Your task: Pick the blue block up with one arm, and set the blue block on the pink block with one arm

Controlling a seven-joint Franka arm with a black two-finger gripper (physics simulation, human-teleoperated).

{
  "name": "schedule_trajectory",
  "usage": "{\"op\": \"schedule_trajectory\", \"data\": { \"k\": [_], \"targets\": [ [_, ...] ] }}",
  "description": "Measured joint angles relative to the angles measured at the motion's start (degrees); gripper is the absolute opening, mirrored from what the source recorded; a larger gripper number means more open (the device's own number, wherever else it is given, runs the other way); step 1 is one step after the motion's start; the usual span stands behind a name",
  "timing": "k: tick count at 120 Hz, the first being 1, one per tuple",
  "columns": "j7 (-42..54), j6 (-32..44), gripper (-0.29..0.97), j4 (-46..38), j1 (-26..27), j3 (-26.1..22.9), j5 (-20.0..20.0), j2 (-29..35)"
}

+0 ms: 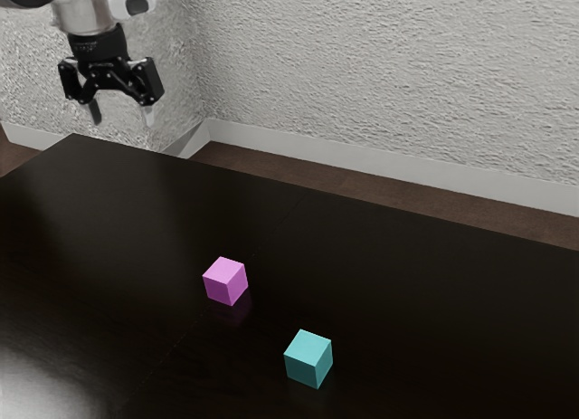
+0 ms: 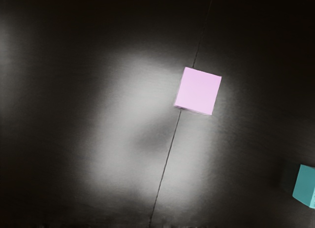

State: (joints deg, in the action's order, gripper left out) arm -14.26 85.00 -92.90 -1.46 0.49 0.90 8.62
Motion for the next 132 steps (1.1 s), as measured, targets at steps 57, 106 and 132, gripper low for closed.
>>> {"op": "schedule_trajectory", "data": {
  "k": [57,106,132],
  "targets": [
    [-19.6,5.6,0.68,-3.9,28.3,-3.3,-1.9,-16.6],
    [-20.7,36.8,0.68,-22.4,25.1,-3.3,-11.4,-21.5],
    [-16.6,44.7,0.68,-27.3,23.7,-3.0,-11.5,-21.8]
  ]
}}
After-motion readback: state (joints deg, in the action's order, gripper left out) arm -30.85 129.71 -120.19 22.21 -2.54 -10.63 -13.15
